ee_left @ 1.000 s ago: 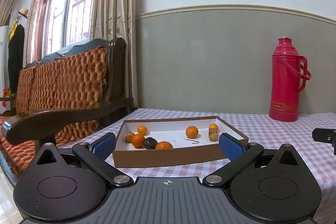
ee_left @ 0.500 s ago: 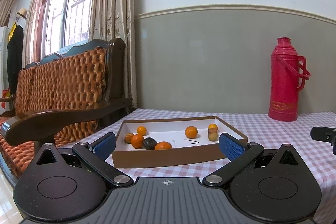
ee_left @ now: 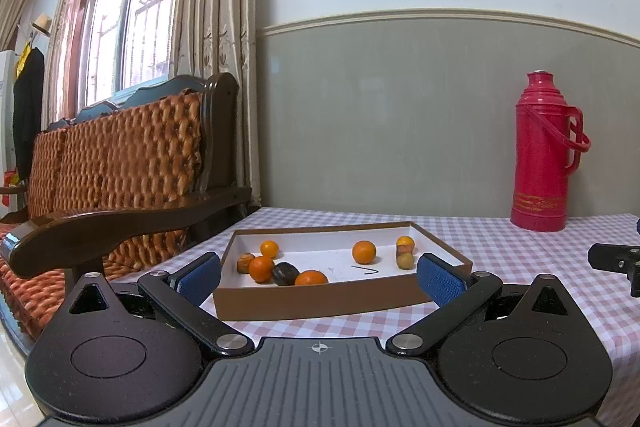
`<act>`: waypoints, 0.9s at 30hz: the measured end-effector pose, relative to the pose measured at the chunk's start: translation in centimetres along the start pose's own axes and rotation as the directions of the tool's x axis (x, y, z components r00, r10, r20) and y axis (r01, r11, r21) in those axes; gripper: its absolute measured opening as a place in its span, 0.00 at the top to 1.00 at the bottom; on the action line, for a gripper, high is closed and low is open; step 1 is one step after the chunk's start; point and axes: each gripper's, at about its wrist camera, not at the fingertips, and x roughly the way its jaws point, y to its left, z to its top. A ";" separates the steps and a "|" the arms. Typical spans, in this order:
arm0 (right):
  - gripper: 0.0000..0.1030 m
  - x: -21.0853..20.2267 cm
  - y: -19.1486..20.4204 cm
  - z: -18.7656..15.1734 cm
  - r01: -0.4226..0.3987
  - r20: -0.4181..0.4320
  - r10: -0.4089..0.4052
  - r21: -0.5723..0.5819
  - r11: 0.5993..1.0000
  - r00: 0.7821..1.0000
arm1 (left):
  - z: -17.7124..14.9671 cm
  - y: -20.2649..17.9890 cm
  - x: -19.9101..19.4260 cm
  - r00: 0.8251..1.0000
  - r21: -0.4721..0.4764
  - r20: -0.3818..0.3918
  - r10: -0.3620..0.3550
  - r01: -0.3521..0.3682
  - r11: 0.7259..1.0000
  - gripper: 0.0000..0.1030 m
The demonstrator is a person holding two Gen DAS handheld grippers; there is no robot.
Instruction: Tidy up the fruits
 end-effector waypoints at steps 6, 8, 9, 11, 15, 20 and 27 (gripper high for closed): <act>0.06 0.1 -0.1 0.0 0.000 0.000 0.000 -0.006 1.000 1.000 | 0.0 0.1 0.1 1.000 -0.001 0.001 0.002 -0.002 1.000 0.00; 0.06 0.2 -0.1 0.0 -0.001 -0.004 0.000 -0.011 1.000 1.000 | 0.0 0.1 0.1 1.000 0.000 0.003 0.000 0.000 1.000 0.00; 0.06 0.2 -0.1 0.0 -0.002 -0.005 0.001 -0.010 1.000 1.000 | 0.0 0.0 0.1 1.000 -0.001 0.003 0.002 -0.002 1.000 0.00; 0.06 0.1 -0.2 0.0 -0.001 -0.002 0.001 -0.005 1.000 1.000 | 0.0 0.0 0.1 1.000 0.000 0.003 0.001 -0.001 1.000 0.00; 0.06 0.1 -0.1 0.0 -0.002 -0.001 0.002 -0.011 1.000 1.000 | 0.0 0.0 0.0 1.000 -0.001 0.005 0.005 -0.005 1.000 0.00; 0.06 0.1 -0.1 0.0 -0.005 -0.001 0.005 -0.016 1.000 1.000 | 0.0 0.0 0.0 1.000 0.010 0.001 0.006 -0.006 1.000 0.00; 0.06 0.1 0.0 0.0 -0.006 0.000 0.006 -0.020 1.000 1.000 | 0.0 0.1 0.1 1.000 0.015 -0.006 0.004 -0.004 1.000 0.00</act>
